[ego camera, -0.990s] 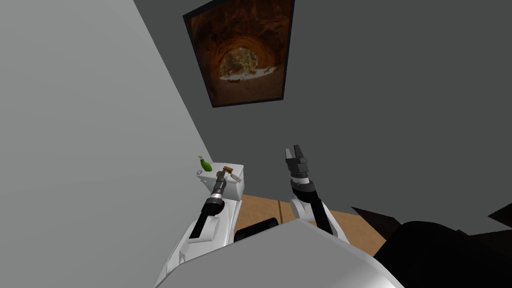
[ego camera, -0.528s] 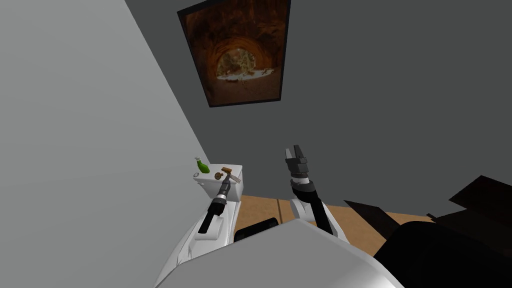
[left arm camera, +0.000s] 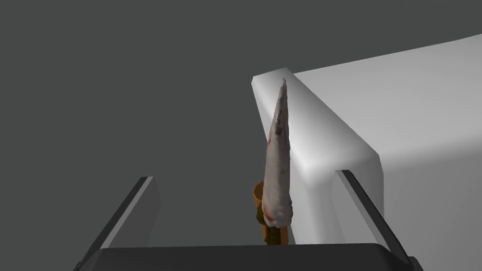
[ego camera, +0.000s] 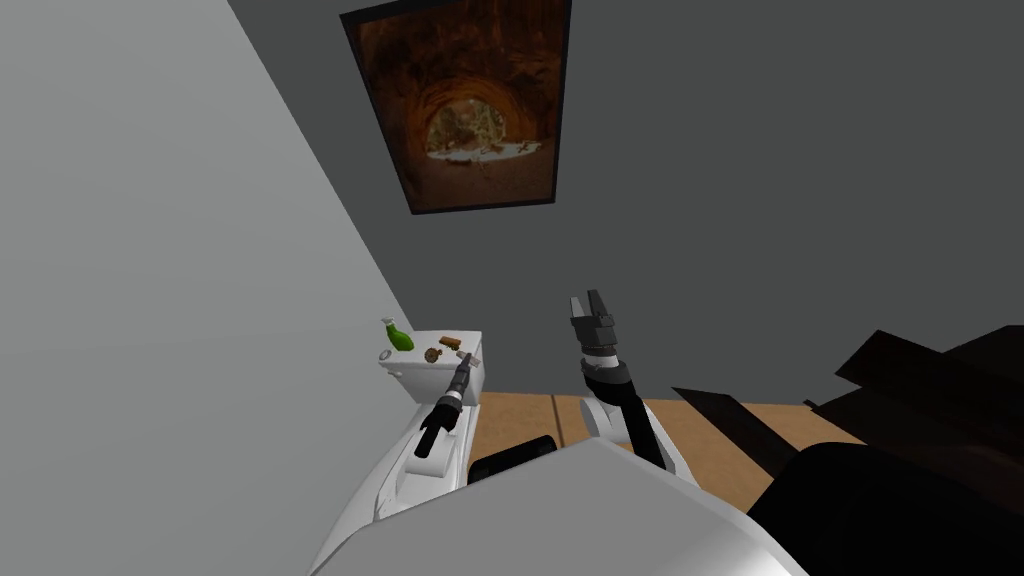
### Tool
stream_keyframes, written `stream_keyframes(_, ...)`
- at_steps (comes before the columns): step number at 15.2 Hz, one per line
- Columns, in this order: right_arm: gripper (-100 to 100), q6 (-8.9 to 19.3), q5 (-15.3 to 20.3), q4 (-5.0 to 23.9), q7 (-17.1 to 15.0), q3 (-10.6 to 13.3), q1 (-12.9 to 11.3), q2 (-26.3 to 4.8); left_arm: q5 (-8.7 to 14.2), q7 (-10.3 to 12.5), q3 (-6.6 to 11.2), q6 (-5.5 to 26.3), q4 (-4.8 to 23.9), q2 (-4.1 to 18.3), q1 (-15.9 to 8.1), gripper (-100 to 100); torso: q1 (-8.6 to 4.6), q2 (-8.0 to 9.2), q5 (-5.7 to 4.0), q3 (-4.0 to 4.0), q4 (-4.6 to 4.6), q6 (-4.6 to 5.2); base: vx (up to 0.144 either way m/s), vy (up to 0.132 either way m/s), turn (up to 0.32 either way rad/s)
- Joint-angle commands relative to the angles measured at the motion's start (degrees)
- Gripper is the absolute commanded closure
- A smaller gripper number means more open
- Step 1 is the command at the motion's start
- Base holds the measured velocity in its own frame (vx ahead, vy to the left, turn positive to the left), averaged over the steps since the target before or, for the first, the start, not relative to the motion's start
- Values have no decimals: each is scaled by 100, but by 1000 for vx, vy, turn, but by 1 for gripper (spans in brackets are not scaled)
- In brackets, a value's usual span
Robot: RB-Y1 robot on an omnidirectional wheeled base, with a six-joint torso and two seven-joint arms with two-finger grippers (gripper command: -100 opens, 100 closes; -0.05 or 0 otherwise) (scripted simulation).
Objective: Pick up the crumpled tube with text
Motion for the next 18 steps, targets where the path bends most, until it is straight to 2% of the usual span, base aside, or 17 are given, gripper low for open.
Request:
stream_keyframes(1, 0, 0, 0, 0, 0, 0, 0, 0, -24, 3, -50, 36, 169, -16, -63, -100, 0, 0, 0, 0, 0, 0, -7, 25, -61)
stream_keyframes(2, 0, 0, 0, 0, 0, 0, 0, 0, -37, 4, -74, 61, 236, -26, -89, -100, -2, 0, 0, 0, 0, 0, -8, 20, -54)
stream_keyframes(4, 0, 0, 0, 0, 0, 0, 0, 0, -27, 0, -53, 37, 169, -20, -57, -100, -6, 0, -1, 0, 0, -1, -4, 8, -11)
stream_keyframes(5, 0, 0, 0, 0, 0, 0, 0, 0, -27, 0, -53, 38, 168, -20, -57, 100, -8, 0, -2, 0, 0, -2, 0, 0, 0)
stream_keyframes(10, 0, 0, 0, 0, 0, 0, 0, 0, -27, 0, -51, 46, 178, -15, -46, 100, -19, -1, -4, 3, 7, 4, -1, 0, 3)
stream_keyframes(11, 0, 0, 0, 0, 0, 0, 0, 0, -1, 35, -95, 152, 17, -2, -51, -100, -20, -1, -5, 3, 7, 4, 20, 15, -33)
stream_keyframes(17, 0, 0, 0, 0, 0, 0, 0, 0, 85, 147, -227, 490, -456, 35, -70, -100, 5, -47, 4, -26, -5, 10, 59, 46, -43)
stream_keyframes(18, 0, 0, 0, 0, 0, 0, 0, 0, 61, 113, -216, 399, -381, 17, -42, -100, 12, -78, 5, -43, -10, 11, 34, 24, -28)
